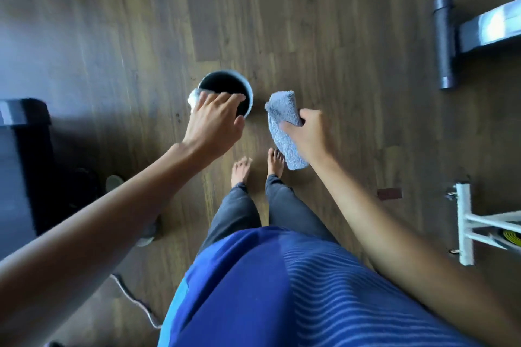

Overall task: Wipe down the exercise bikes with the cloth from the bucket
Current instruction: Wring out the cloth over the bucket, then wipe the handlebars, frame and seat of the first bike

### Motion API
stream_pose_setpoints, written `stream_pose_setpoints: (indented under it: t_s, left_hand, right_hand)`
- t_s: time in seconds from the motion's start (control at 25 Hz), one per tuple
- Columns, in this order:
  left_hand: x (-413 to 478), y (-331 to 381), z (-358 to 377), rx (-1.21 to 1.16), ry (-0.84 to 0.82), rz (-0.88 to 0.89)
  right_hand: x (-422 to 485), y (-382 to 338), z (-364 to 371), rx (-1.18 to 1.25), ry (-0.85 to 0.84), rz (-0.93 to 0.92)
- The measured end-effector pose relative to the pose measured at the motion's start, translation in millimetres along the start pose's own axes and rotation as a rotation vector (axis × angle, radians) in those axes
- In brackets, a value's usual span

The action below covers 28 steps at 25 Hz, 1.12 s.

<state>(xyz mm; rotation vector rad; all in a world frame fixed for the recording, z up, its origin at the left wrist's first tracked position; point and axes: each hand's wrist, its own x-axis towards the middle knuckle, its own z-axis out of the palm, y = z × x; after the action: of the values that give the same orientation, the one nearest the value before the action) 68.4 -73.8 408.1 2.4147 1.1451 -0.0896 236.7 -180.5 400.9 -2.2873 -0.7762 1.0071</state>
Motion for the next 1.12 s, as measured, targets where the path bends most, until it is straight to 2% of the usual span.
stream_pose_setpoints:
  t_s: [0.16,0.28,0.4,0.64,0.88,1.12]
  left_hand:
    - [3,62,-26,0.006,-0.015,0.163]
    - [11,110,-32,0.020,-0.086,0.345]
    - [21,160,-30,0.080,-0.152,0.516]
    - [29,306,-6,0.175,-0.251,0.880]
    - [7,470,45,0.229,-0.327,1.175]
    - [-23,616,98,0.232,-0.384,1.286]
  right_hand:
    - [-49,5,-48,0.015,0.182,0.025]
    - [-81,17,-82,0.027,0.359,0.087]
    - [-105,37,-113,0.055,0.530,0.180]
    - [-165,105,-188,0.216,0.910,0.424]
    - [-230,194,-271,0.355,1.133,0.605]
    - [-281,285,-359,0.398,1.232,0.699]
